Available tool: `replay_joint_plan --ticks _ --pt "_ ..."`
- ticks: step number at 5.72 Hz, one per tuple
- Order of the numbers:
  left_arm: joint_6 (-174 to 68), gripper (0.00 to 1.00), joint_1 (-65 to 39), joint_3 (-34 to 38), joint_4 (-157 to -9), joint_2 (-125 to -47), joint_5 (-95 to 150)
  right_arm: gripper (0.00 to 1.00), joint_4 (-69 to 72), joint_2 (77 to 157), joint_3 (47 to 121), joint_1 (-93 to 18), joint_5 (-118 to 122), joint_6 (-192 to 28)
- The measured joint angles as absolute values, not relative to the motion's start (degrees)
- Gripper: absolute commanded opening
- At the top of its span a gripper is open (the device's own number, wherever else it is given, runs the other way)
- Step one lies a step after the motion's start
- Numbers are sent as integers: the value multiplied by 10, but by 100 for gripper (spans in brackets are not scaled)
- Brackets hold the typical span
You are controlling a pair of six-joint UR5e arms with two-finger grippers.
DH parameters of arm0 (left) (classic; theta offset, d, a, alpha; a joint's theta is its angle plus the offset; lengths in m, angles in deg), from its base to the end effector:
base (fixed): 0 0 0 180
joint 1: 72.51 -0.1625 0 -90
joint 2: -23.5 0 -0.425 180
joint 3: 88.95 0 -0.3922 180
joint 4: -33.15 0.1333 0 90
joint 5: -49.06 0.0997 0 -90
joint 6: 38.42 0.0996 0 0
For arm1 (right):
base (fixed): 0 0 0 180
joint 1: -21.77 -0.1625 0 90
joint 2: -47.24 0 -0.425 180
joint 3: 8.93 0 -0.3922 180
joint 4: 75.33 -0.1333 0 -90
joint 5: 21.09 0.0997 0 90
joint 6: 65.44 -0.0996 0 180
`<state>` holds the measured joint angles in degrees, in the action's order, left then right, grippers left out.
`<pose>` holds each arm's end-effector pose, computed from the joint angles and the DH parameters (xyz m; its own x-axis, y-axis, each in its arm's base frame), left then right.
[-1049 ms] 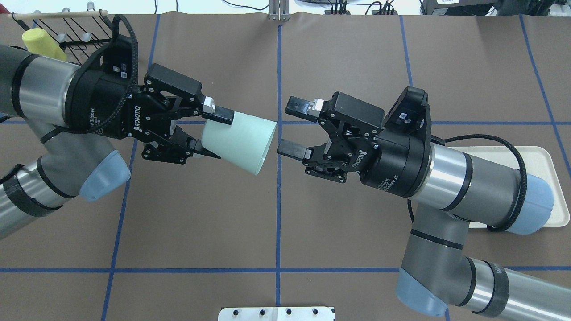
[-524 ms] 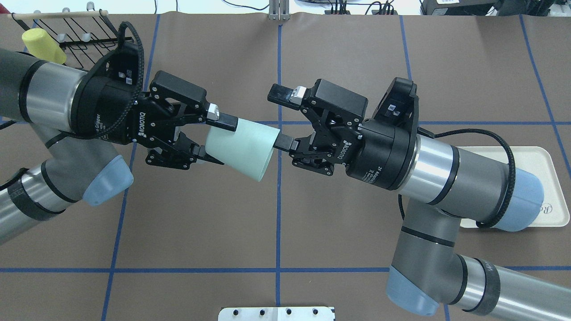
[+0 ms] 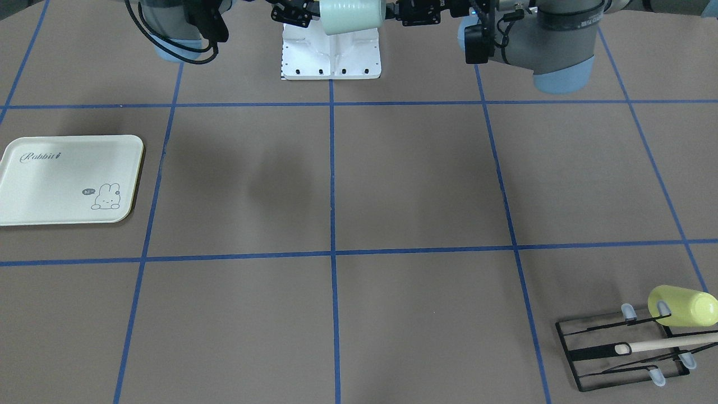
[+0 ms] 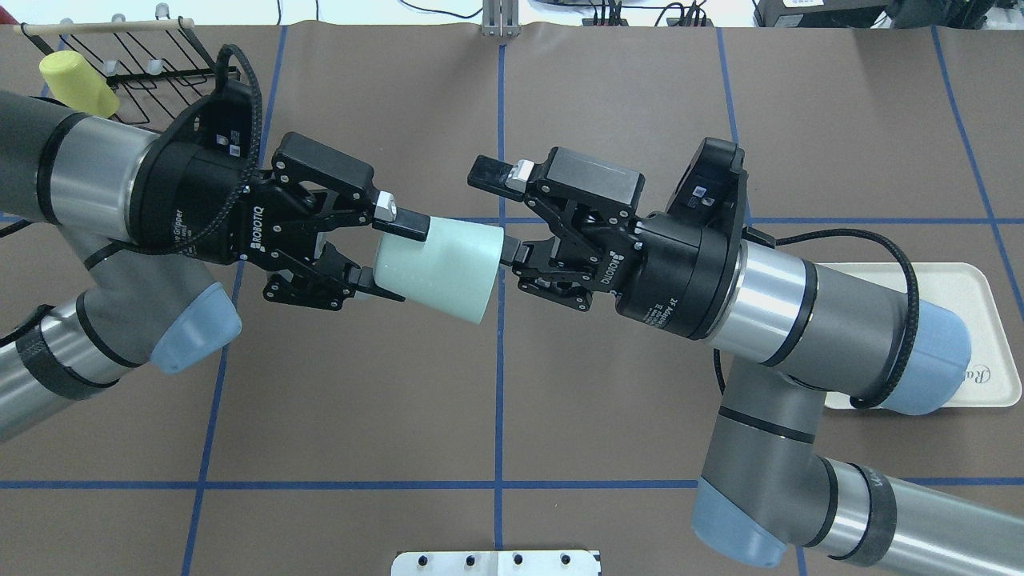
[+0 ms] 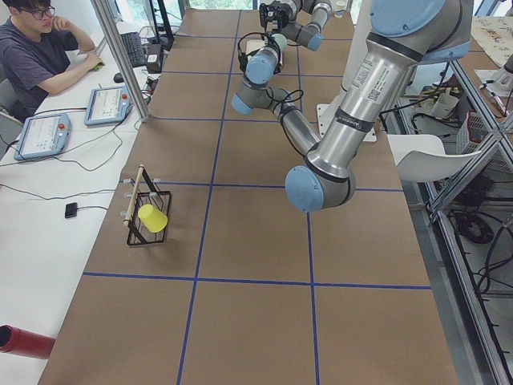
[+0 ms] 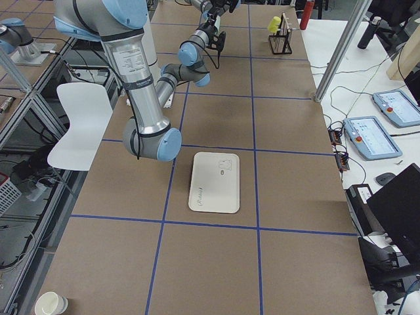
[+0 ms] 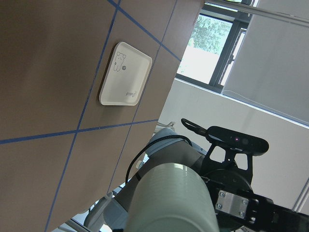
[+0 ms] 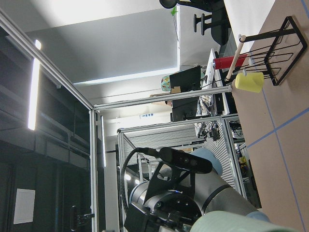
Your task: Left arm grabs green cup and hands to right arm on tray
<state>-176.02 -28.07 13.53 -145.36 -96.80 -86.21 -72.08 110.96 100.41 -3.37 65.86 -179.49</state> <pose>0.3055 -0.3871 0.1419 -0.4001 -0.3355 -0.8528 -0.2726 0.9320 -0.2388 -0.3655 -0.3246 0.1226 -0.7445 0.1002 0.6601 -0.1713 0.9269 -0.3338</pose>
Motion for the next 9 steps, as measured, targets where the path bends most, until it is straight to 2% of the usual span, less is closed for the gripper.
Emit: replay_joint_plan --ticks 5,6,7,9 --pt "-1764 18 -282 135 -1454 -968 -862 87 -714 1114 1009 -46 728 -1789" --pt "-1764 18 -282 134 -1454 -968 -862 82 -709 1113 1010 -55 746 -1790" --pt "-1764 18 -284 134 -1454 -969 -862 69 -708 1112 1010 -62 752 -1792" --pt "-1763 18 -289 134 -1453 -970 -862 33 -709 1111 1010 -67 753 -1794"
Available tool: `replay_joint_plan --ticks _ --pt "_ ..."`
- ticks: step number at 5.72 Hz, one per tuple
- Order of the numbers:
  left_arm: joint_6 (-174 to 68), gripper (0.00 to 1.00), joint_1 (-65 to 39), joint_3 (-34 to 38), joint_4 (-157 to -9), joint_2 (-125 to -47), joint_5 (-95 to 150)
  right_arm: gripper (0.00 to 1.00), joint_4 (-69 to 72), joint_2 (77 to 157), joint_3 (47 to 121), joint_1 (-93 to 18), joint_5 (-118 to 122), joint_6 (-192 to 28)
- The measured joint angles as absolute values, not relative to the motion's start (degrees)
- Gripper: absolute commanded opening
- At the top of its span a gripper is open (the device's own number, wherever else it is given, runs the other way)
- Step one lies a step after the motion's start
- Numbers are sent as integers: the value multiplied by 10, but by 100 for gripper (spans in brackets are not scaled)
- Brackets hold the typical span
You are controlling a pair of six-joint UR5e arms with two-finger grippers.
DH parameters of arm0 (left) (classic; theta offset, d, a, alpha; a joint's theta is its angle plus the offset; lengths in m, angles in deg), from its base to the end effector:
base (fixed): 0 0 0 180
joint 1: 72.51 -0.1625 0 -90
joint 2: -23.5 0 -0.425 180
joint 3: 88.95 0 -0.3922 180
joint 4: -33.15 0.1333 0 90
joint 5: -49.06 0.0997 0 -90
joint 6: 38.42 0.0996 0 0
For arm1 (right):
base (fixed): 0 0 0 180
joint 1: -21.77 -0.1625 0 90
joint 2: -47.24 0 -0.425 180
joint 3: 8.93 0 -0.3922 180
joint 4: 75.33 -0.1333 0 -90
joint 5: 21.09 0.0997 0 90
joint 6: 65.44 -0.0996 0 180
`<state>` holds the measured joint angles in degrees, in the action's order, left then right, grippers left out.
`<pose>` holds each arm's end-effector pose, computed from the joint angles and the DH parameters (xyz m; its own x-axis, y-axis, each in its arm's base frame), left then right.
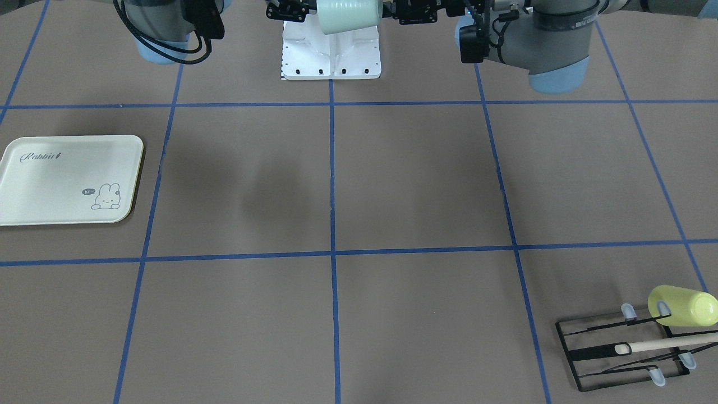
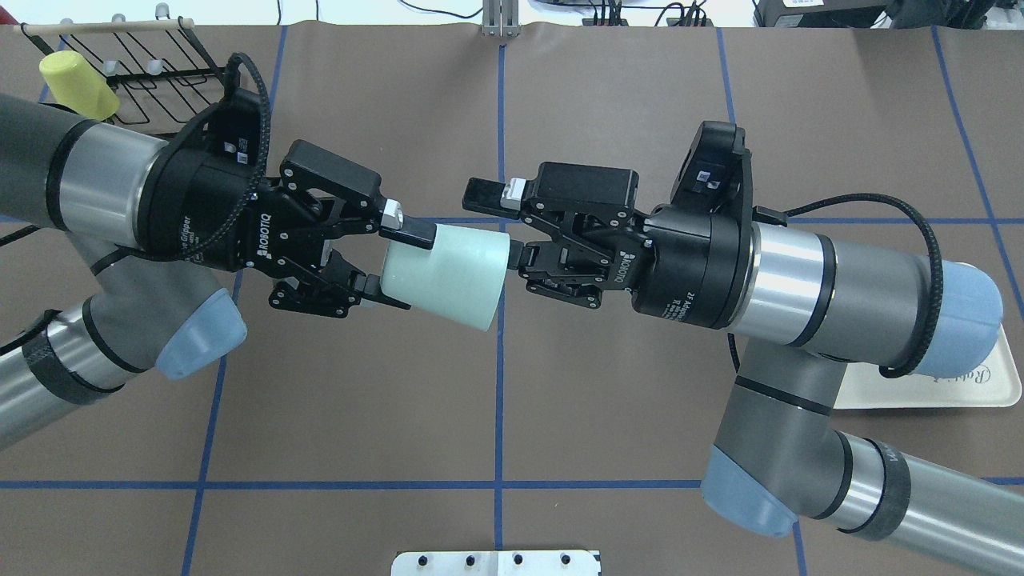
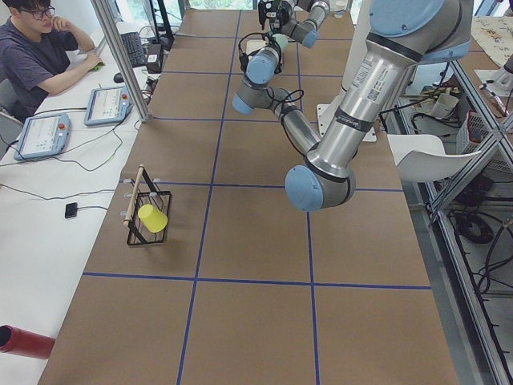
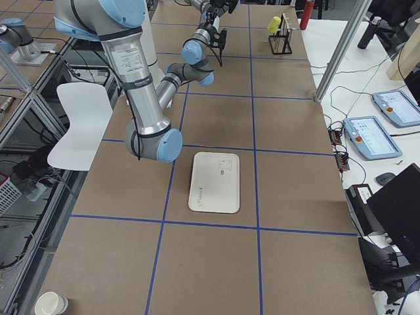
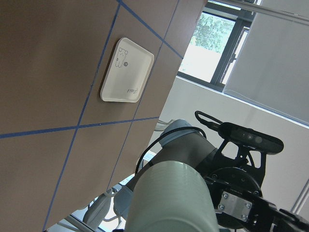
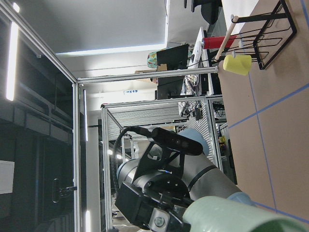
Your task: Left arm grabs green cup and hands to right arm on tray
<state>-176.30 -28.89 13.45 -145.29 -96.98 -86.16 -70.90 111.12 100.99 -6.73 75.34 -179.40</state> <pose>0.3114 -0.3832 0.1407 -0.3948 -0.3455 -0.8513 -0.2875 0.9265 -0.2427 -0.3523 -0.3302 0.1215 -0.6960 0.0813 0.7135 -0.1291 0.9632 -0.2357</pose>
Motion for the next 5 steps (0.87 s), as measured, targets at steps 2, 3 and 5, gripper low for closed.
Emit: replay_joint_plan --ticks 2,3,5 --pt "-1763 18 -291 135 -1453 -971 -862 33 -704 1111 1009 -68 753 -1794" --pt "-1764 18 -291 137 -1452 -971 -862 34 -702 1111 1009 -68 753 -1794" --pt "-1765 19 -291 140 -1453 -973 -862 7 -701 1112 1008 -68 753 -1793"
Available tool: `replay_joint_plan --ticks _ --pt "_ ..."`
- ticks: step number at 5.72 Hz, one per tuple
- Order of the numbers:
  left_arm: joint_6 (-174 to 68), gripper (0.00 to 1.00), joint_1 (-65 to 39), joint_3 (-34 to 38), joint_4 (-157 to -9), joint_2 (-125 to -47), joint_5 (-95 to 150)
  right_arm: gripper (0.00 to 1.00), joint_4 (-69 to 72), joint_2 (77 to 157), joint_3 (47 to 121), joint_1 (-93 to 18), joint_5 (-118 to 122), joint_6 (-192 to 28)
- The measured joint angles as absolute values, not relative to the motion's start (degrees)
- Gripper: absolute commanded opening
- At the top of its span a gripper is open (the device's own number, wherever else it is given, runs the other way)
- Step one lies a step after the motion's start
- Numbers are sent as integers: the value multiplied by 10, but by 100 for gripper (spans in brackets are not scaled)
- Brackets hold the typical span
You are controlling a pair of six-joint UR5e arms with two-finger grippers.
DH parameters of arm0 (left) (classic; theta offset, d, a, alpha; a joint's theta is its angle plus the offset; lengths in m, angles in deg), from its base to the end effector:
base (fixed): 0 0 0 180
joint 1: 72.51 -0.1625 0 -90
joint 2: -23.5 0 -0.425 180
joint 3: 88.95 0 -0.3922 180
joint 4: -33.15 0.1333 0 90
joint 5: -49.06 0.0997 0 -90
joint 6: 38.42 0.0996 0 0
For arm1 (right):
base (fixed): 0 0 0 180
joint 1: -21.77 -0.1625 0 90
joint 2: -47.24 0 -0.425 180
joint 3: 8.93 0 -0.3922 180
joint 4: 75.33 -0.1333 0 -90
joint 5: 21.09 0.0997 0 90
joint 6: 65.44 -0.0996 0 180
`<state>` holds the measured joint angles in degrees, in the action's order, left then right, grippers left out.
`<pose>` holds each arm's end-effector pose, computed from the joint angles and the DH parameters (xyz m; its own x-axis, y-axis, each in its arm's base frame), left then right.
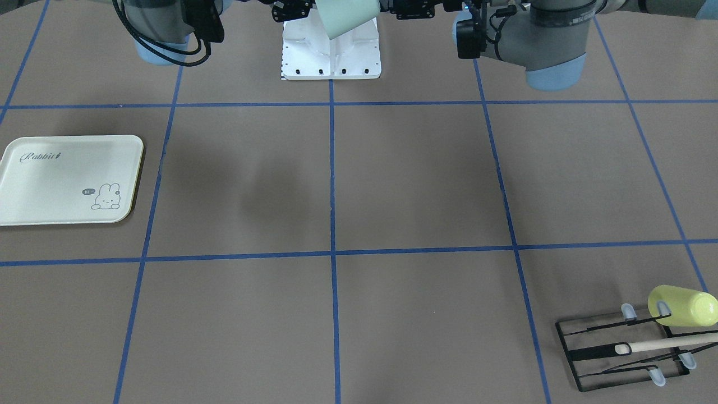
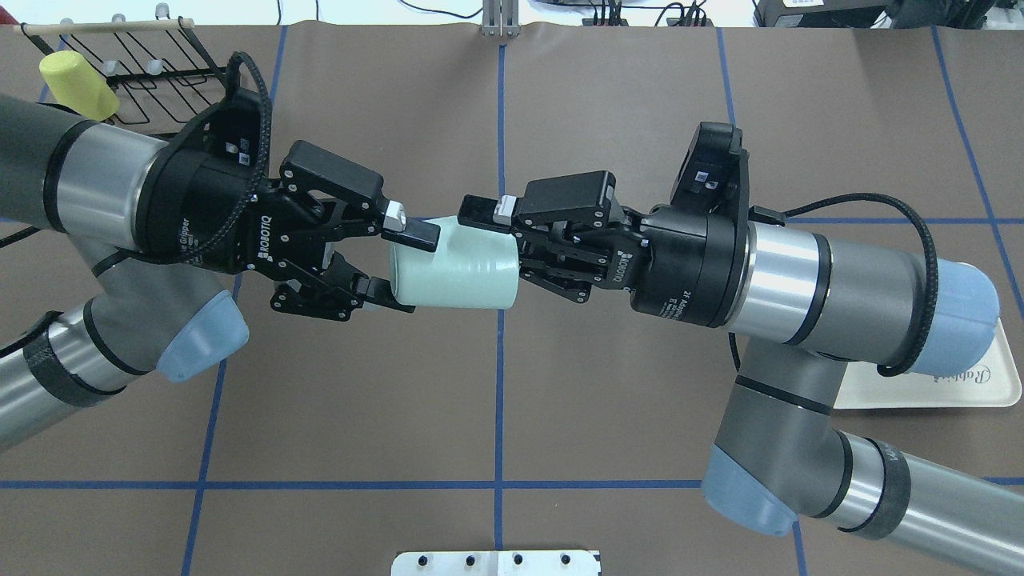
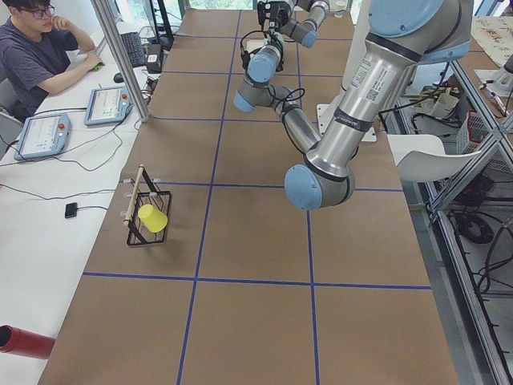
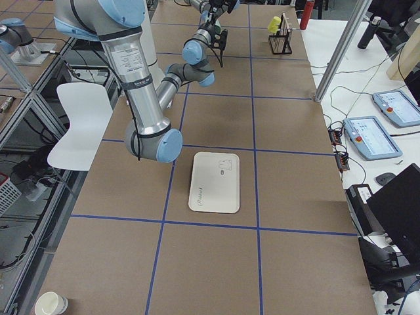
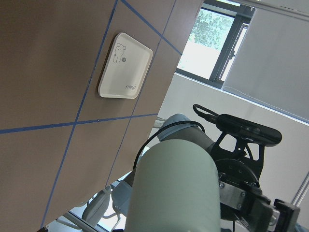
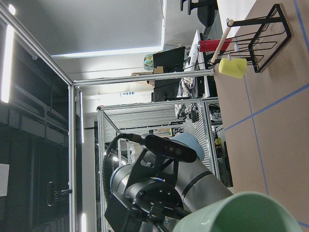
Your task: Left arm grabs green cup and hands to right arm on tray
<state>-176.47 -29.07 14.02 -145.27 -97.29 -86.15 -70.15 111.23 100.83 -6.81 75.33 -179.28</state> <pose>0.3097 -0.3795 0.1353 -0.4022 -0.3408 -0.8498 -0.2940 0.9271 -0.2326 -0.3545 -0.3322 0.1233 -0.6846 0.0844 0.7240 -0.1357 0.9611 -0.2404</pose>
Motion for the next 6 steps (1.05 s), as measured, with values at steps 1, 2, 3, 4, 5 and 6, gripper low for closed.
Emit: replay_joint_plan --ticks 1,2,3,4,5,6 --pt "-1765 82 -291 140 -1453 -973 -861 0 -701 1112 1008 -69 753 -1792" --pt "-1761 100 -292 137 -1454 -973 -863 0 -701 1113 1009 -70 753 -1792" --pt "-1753 100 -295 136 -1457 -974 -864 0 -701 1116 1009 -71 754 -1791" --pt "-1746 100 -299 137 -1458 -974 -865 0 -701 1118 1010 -73 754 -1792" --pt "-1743 100 -300 138 -1459 -973 -866 0 -702 1126 1010 -80 754 -1792" --pt "-1742 100 -301 139 -1459 -972 -866 0 -693 1140 1009 -98 767 -1792"
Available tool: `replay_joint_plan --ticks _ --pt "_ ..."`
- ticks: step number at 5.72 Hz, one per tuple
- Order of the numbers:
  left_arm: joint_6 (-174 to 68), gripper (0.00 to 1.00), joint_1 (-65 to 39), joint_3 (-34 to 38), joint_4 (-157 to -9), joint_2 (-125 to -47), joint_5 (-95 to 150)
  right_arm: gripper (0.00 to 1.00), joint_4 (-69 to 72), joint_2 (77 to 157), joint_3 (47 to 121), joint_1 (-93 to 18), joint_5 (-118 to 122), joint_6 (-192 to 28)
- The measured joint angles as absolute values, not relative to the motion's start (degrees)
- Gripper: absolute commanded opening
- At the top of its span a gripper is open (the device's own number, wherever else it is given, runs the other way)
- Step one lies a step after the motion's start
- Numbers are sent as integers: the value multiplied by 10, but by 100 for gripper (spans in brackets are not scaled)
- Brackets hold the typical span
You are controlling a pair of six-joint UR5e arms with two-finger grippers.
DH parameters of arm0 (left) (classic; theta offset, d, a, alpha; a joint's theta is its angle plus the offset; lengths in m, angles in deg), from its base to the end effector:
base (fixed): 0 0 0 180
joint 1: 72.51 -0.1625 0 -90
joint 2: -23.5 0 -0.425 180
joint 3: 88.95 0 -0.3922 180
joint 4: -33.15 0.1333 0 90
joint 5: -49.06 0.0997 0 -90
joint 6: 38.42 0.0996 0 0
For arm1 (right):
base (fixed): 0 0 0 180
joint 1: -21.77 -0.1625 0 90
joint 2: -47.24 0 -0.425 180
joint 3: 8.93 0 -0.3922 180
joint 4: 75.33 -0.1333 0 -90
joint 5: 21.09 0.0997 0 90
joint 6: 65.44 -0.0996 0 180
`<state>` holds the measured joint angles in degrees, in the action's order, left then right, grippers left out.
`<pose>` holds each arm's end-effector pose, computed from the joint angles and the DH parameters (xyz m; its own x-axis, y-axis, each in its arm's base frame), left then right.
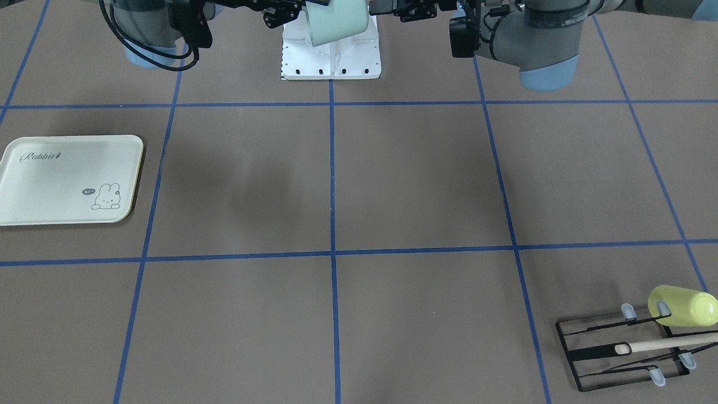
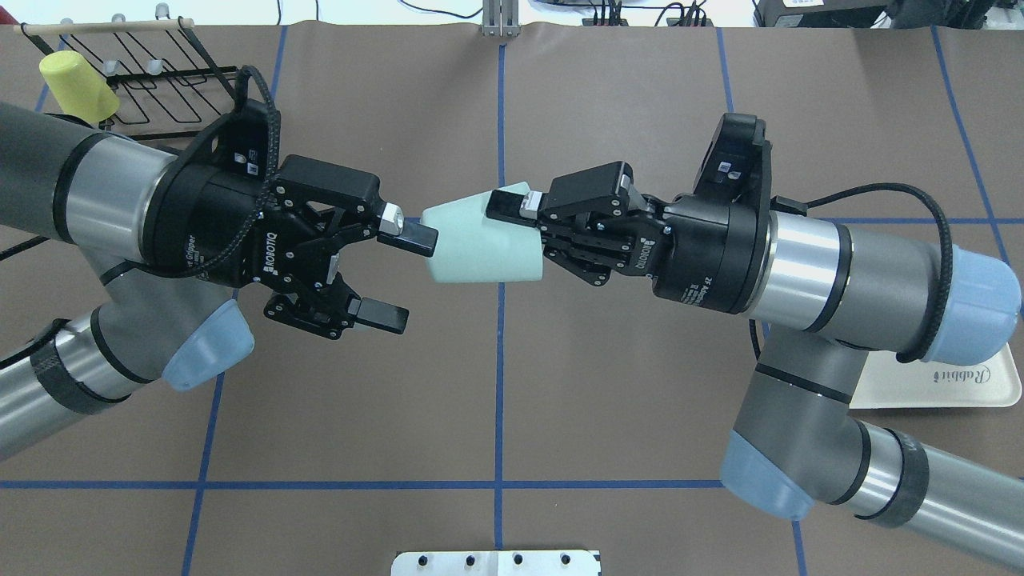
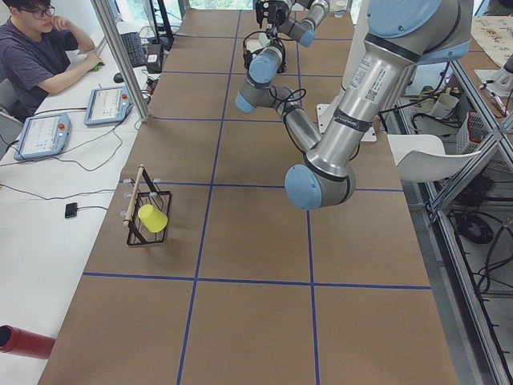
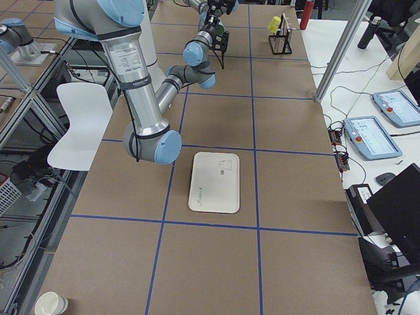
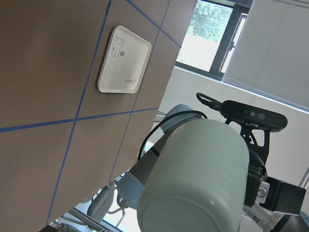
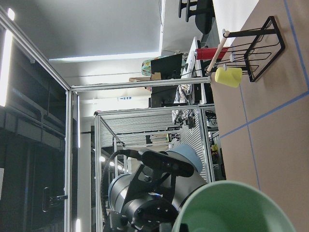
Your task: Left arm grabs green cup and hands to right arm on tray
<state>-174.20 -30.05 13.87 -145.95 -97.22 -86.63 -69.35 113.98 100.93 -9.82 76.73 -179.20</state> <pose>0.3160 -0.3732 0.1372 -0.4082 -0.3051 -0.8604 -0.3001 0.9350 -0.1891 -0.3398 -0.3496 0.1458 -0.6426 0.0734 0.7627 -0.1832 0.9518 -0.2460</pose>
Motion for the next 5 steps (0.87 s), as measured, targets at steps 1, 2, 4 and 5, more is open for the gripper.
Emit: replay_joint_plan --ticks 1,2,4,5 --pt "-1741 100 -301 138 -1460 -971 -866 0 -646 1150 1009 -135 810 -1792" --pt "-1727 100 -300 134 -1457 -969 -865 0 -565 1152 1009 -189 881 -1791" --pt "-1606 100 -295 127 -1409 -916 -862 0 -401 1158 1011 -299 1012 -1742" --pt "-1507 100 -280 127 -1358 -873 -859 0 -320 1164 1014 -325 1033 -1676"
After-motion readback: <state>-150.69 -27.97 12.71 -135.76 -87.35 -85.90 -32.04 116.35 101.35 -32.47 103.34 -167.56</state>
